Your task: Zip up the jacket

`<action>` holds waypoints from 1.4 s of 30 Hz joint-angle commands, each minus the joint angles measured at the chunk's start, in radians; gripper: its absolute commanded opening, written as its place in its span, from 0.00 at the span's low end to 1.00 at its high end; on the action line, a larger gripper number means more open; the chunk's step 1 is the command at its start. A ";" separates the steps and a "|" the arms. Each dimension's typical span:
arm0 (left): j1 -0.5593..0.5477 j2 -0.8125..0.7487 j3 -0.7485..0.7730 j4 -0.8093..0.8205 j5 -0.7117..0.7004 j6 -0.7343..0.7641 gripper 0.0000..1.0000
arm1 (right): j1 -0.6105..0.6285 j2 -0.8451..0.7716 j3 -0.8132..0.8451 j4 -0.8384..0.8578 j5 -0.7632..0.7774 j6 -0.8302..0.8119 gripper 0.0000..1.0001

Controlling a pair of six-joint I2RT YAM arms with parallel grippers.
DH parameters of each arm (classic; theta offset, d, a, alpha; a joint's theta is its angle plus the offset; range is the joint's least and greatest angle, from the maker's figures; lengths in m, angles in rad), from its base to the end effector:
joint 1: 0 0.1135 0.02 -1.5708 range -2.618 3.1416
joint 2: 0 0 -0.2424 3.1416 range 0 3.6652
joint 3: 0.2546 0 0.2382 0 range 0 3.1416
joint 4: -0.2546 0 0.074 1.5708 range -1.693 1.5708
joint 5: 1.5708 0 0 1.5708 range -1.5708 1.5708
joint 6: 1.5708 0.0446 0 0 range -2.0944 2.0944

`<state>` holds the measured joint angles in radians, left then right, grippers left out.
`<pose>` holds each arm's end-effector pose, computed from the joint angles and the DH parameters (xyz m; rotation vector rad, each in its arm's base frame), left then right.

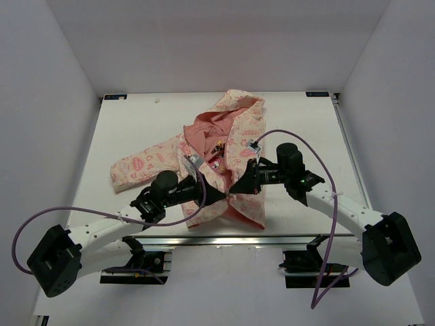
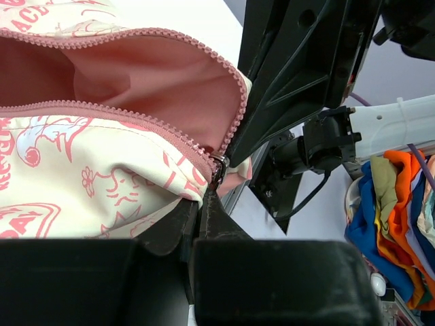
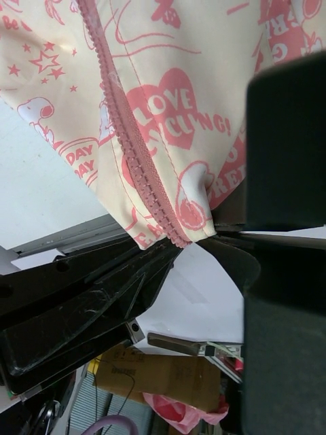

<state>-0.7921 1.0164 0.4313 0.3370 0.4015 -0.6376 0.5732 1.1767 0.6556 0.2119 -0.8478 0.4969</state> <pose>0.1486 -0.1754 0.2140 0.4706 1.9714 -1.3289 0.1964 0.1666 0.2431 -0.7205 1.9346 1.4912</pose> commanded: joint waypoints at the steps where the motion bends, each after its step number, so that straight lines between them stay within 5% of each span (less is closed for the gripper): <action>1: -0.002 0.039 -0.014 -0.161 0.097 0.035 0.00 | -0.038 -0.011 0.093 0.103 0.041 0.028 0.00; 7: -0.004 0.018 -0.008 -0.223 0.135 0.049 0.00 | -0.090 0.011 0.124 0.057 0.087 0.017 0.00; 12: -0.004 -0.013 -0.012 -0.176 0.119 0.016 0.00 | -0.088 0.043 0.145 -0.204 0.139 -0.113 0.01; 14: -0.004 -0.007 -0.019 -0.142 0.125 -0.007 0.00 | -0.082 0.020 0.109 -0.210 0.150 -0.136 0.07; 22: -0.004 0.020 0.006 -0.153 0.131 -0.024 0.00 | -0.072 -0.035 0.052 -0.201 0.141 -0.149 0.00; 26: -0.002 0.039 0.035 -0.181 0.155 -0.016 0.89 | -0.070 -0.043 0.053 -0.197 0.112 -0.156 0.00; 28: -0.004 0.034 0.023 -0.142 0.155 -0.037 0.98 | -0.069 -0.046 0.050 -0.200 0.098 -0.156 0.00; 42: 0.068 0.100 0.023 0.071 0.143 -0.154 0.98 | -0.044 -0.084 0.024 -0.210 0.035 -0.181 0.00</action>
<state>-0.7429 1.0985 0.4438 0.3275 0.5175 -0.7597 0.5194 1.1202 0.6842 -0.0132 -0.7773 0.3428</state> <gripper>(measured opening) 0.978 0.012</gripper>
